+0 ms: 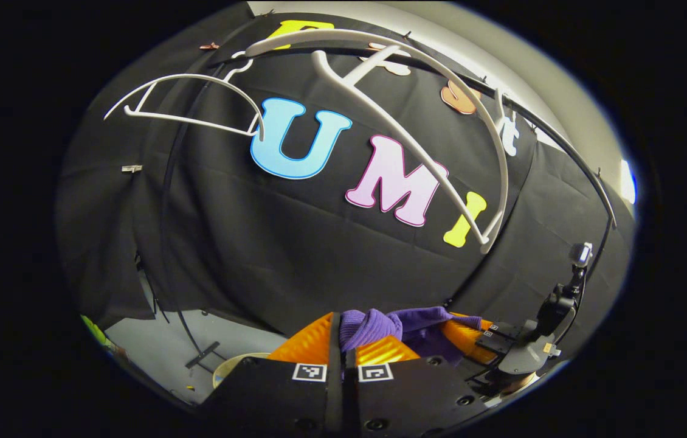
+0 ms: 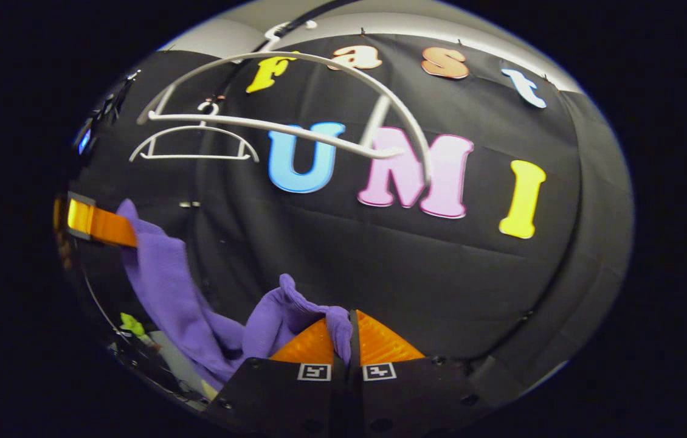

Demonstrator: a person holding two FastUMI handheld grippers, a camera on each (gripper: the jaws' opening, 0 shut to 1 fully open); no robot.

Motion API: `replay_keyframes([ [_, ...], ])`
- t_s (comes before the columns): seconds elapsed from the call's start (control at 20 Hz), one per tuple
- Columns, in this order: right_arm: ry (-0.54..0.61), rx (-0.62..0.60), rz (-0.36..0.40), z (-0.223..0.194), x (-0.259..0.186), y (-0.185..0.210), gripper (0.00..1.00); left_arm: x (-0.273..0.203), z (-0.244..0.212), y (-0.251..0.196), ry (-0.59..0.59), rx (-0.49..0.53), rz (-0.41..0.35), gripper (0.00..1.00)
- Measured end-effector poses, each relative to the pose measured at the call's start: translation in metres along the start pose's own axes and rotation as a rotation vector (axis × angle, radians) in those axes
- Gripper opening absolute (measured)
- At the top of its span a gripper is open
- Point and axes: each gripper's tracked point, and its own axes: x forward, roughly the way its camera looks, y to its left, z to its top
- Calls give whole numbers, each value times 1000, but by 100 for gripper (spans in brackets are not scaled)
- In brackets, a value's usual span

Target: Grasp the clothes on the hanger with both hands and then place them into the laundry hamper below.

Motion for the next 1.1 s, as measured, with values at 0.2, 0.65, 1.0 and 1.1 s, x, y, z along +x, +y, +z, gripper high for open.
replay_keyframes([
  [0.2, -33, 49, 188, 30, 7, 73, 4, -9, 5, 1, -30, -1, 20, 5],
  [0.65, 89, 42, 276, -1, 13, 102, 4, -8, -19, 9, 26, 65, 67, 5],
  [1.0, 142, 21, 267, -16, 21, 104, 4, -5, -28, 26, 61, 88, 114, 4],
  [1.1, 144, 14, 279, -16, 26, 109, 5, -2, -28, 34, 64, 85, 127, 5],
])
